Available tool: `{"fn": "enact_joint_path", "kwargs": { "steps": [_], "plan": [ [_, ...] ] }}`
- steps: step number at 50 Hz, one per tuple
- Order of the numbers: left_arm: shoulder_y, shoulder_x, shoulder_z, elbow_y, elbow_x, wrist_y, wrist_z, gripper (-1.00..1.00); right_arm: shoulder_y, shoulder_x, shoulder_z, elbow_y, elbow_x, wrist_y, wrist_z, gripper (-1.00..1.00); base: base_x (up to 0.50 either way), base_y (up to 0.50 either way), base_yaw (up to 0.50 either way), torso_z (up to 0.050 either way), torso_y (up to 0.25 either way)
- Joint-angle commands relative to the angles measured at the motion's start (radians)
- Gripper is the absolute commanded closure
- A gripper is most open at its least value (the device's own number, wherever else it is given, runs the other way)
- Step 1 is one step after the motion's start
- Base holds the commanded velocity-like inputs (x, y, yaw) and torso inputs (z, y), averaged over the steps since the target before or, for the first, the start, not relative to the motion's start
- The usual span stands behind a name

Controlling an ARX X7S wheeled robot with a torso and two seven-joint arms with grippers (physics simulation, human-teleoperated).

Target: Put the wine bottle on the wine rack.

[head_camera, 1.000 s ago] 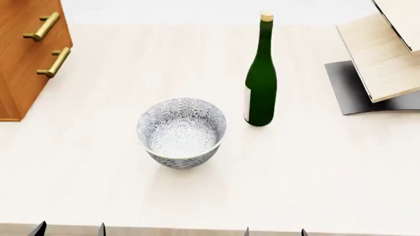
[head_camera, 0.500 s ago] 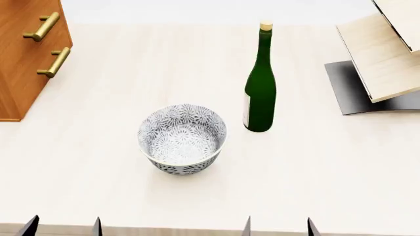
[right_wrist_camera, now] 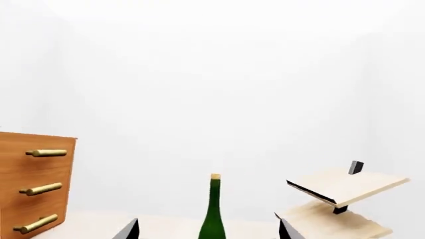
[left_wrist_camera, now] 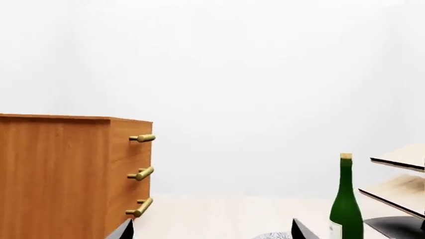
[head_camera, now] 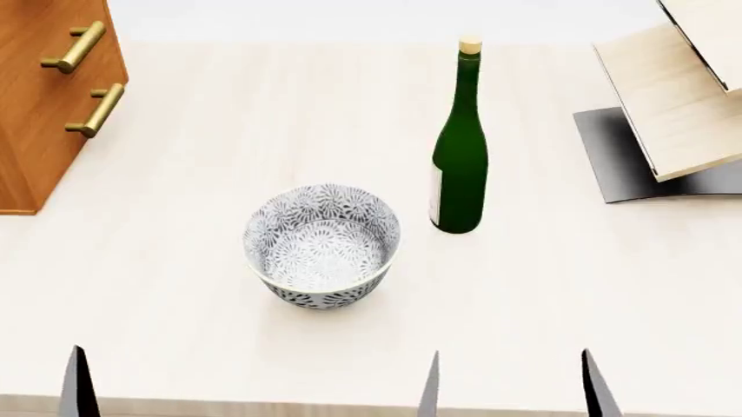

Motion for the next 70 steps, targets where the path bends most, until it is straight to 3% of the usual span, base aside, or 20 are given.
{"fn": "enact_joint_path", "kwargs": {
  "steps": [1,20,70],
  "plan": [
    [0.075,-0.010,-0.007,0.111,0.036,0.129,-0.039,-1.00,-0.078,0.025,-0.017,-0.130,-0.047,-0.146,0.039,-1.00,0.00,0.00,0.00,0.000,0.000],
    [0.144,-0.011,-0.007,0.090,0.089,0.435,-0.084,-1.00,-0.127,0.040,-0.012,-0.083,-0.124,-0.472,0.124,-1.00,0.00,0.00,0.00,0.000,0.000],
    [0.126,-0.056,0.035,0.082,0.117,0.386,-0.137,-1.00,-0.096,0.071,-0.043,-0.055,-0.105,-0.376,0.160,-1.00,0.29,0.00,0.00,0.000,0.000]
  ]
}}
